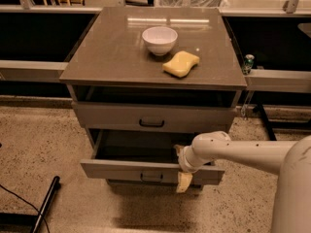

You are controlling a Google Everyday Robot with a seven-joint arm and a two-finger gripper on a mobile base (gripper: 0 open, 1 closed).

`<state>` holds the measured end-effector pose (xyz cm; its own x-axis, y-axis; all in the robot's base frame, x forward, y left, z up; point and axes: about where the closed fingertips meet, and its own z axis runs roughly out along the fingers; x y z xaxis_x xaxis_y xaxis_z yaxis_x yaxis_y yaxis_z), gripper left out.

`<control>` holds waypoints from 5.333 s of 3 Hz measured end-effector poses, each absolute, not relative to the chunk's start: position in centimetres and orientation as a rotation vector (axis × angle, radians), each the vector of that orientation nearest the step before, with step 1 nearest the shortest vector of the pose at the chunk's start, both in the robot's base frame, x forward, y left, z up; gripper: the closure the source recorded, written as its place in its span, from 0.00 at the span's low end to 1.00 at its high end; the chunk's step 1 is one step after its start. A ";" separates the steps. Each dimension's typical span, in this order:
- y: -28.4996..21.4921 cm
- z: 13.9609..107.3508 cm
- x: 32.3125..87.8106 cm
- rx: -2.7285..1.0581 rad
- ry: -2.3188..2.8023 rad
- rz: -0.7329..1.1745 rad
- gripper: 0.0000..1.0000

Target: Open middle drawer

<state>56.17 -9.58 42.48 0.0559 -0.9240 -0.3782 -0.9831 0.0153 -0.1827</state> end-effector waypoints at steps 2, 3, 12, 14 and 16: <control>-8.9 41.1 54.7 -2.076 1.946 0.211 0.37; -8.6 42.4 53.7 -2.112 1.918 0.201 0.52; -7.4 43.3 47.8 -2.189 1.786 0.496 0.87; -7.5 43.7 47.1 -2.209 1.718 0.525 0.75; -7.3 44.5 46.8 -2.212 1.687 0.514 0.32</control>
Offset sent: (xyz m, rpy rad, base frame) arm -0.0242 0.0096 -0.0144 -0.1466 0.1108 0.0819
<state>46.84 -7.26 44.46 0.2416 -0.8541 -0.4606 -0.9658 -0.2577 -0.0286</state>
